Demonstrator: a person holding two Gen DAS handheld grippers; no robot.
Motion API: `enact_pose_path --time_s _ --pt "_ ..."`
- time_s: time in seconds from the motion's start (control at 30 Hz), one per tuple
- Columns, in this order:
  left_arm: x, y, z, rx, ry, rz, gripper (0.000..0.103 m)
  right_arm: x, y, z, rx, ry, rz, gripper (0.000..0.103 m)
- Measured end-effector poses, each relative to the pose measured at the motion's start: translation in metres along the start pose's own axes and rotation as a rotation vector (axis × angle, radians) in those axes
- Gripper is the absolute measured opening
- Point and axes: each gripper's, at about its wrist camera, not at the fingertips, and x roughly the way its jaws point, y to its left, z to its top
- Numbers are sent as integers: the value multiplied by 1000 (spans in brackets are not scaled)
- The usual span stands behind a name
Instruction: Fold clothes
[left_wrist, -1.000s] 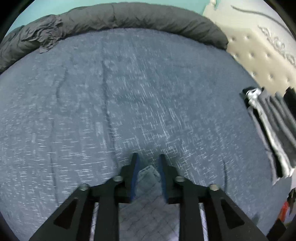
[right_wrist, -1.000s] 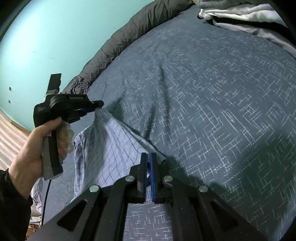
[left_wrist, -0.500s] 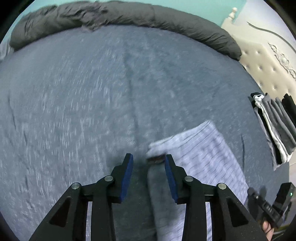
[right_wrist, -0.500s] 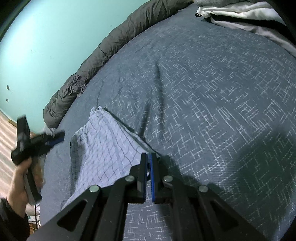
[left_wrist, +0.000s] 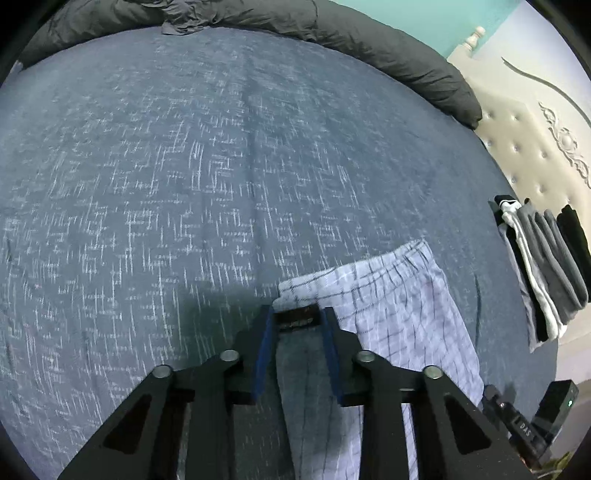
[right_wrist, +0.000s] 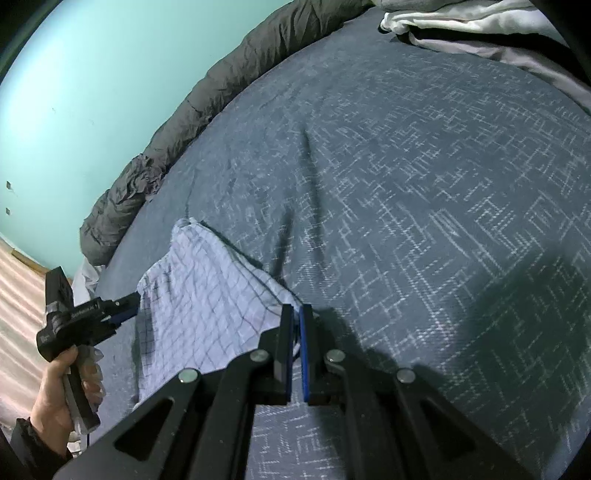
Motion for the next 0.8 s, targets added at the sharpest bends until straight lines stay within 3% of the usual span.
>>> enact_pose_path --time_s 0.13,0.43,0.57,0.8 --pt "0 -1 4 18 -6 12 26 -5 -4 1 -7 -7 -35 3" --pt "-15 19 -2 -7 -12 -5 28 -9 -13 2 16 -43 -23 3" --pt "-31 19 -27 22 21 -28 28 -10 -17 3 25 -52 -18 3" --pt "-68 6 -103 43 91 -34 28 -3 -18 8 -21 -13 10 3"
